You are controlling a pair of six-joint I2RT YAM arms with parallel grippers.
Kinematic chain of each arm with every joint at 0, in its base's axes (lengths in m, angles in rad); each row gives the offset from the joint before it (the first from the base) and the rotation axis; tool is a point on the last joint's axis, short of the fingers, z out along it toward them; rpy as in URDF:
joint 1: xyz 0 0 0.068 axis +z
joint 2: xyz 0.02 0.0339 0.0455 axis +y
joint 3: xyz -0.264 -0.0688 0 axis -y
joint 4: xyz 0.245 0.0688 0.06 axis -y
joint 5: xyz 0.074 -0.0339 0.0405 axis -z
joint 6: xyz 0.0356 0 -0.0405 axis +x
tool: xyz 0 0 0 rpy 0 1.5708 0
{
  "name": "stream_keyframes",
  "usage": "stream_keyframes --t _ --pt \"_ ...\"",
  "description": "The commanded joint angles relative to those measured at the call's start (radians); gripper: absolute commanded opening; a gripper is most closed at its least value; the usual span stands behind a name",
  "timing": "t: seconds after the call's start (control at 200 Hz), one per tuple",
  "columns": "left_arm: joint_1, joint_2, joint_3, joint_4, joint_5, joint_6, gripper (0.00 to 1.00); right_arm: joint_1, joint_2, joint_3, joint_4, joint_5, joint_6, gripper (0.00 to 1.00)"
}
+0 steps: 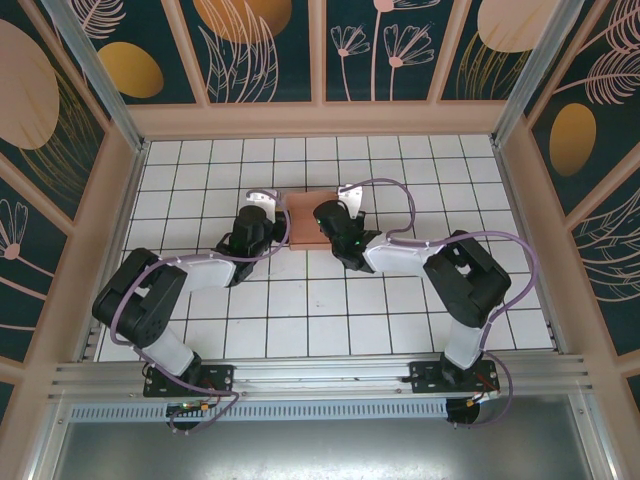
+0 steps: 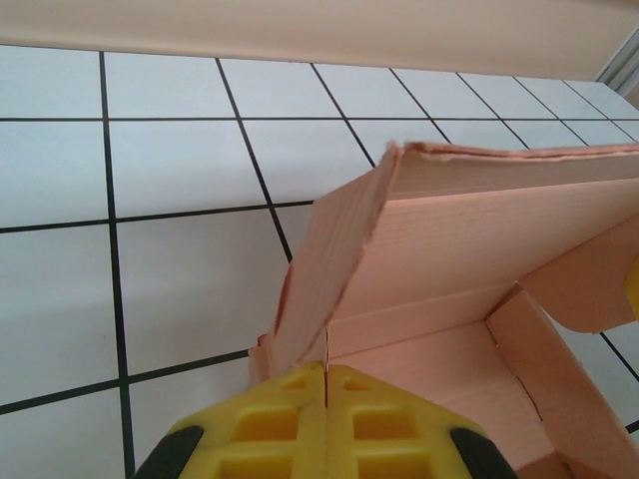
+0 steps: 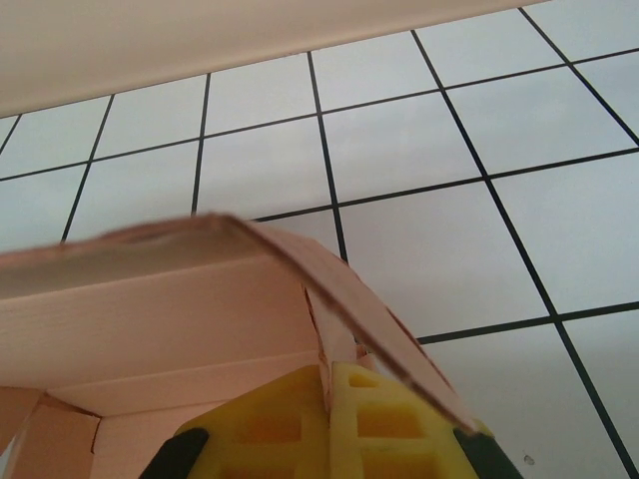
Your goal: Fold the paper box
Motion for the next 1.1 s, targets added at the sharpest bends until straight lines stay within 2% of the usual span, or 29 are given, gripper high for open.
stream_keyframes --t 0.0,0.44,0.721,1.096 --pt "-0.014 0.015 -0.007 0.026 -0.010 -0.019 0.00 0.015 0.004 -0.002 0.027 0.057 0.053 0.00" --pt "-0.027 0.047 -0.006 0.036 -0.042 -0.022 0.00 0.029 -0.029 -0.108 0.170 0.060 0.067 0.00" --pt "-0.029 0.062 -0.003 0.041 -0.034 -0.029 0.00 0.028 -0.028 -0.118 0.114 0.010 0.151 0.00" --pt "-0.032 0.067 -0.034 0.074 -0.043 -0.040 0.00 0.031 -0.033 -0.218 0.240 -0.006 0.165 0.00"
